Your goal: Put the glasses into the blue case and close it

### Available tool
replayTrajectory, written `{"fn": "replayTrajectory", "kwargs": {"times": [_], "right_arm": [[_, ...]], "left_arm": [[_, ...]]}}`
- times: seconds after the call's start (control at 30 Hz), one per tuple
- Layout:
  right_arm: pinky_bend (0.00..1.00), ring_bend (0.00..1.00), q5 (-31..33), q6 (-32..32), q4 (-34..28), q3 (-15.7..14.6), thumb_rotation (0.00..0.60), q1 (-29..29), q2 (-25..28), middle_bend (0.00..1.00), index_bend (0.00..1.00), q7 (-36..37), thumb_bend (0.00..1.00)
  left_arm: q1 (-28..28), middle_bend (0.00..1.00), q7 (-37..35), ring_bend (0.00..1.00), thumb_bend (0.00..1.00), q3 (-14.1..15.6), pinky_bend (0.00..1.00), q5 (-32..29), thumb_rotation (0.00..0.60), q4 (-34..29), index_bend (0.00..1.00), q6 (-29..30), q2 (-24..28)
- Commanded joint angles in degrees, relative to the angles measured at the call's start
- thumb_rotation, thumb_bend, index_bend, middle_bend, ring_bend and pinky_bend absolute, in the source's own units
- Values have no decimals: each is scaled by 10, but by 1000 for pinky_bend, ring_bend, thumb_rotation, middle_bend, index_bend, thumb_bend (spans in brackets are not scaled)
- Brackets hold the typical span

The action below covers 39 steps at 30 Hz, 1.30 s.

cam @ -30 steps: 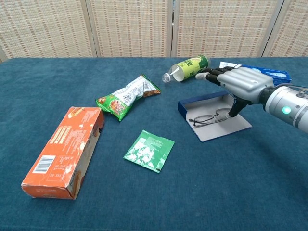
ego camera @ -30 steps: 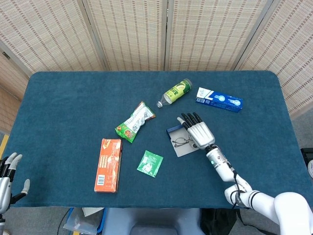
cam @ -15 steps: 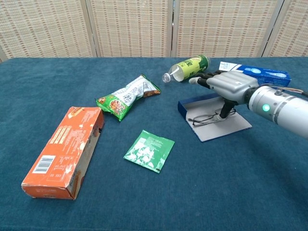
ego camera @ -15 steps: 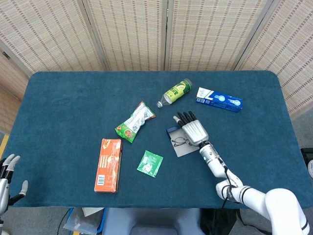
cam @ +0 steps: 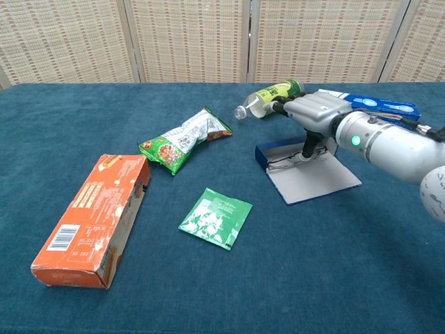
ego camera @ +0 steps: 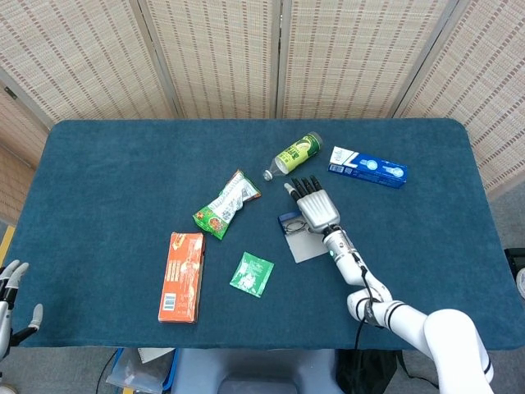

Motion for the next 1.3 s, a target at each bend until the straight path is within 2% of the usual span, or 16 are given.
{"fn": "replayTrajectory", "kwargs": {"times": [0.03, 0.23, 0.67, 0.87, 1.07, 1.3], "right_arm": [[0, 0, 8, -7, 11, 4, 600, 6, -6, 0, 0, -2, 180], [0, 0, 13, -9, 24, -4, 600, 5, -13, 0, 0, -10, 180], [0, 0, 31, -19, 72, 11, 600, 30, -37, 0, 0, -16, 179], [0, 0, 28, -17, 73, 6, 600, 28, -36, 0, 0, -11, 179], [0, 0, 21, -2, 39, -3, 600, 10, -11, 0, 0, -4, 180], [0, 0, -15, 52, -62, -38, 600, -39, 55, 0, 0, 18, 180]], "left_arm": [[0, 0, 0, 0, 424, 0, 0, 0, 600, 0, 81, 0, 0], [0, 0, -2, 0, 425, 0, 0, -1, 600, 1, 80, -3, 0], [2, 0, -1, 0, 425, -1, 0, -3, 600, 2, 81, -3, 0], [2, 0, -3, 0, 424, -1, 0, -4, 600, 3, 81, -4, 0], [0, 0, -2, 0, 424, -2, 0, 0, 600, 2, 80, -4, -1], [-1, 0, -1, 0, 424, -2, 0, 4, 600, 1, 80, -2, -1]]}}
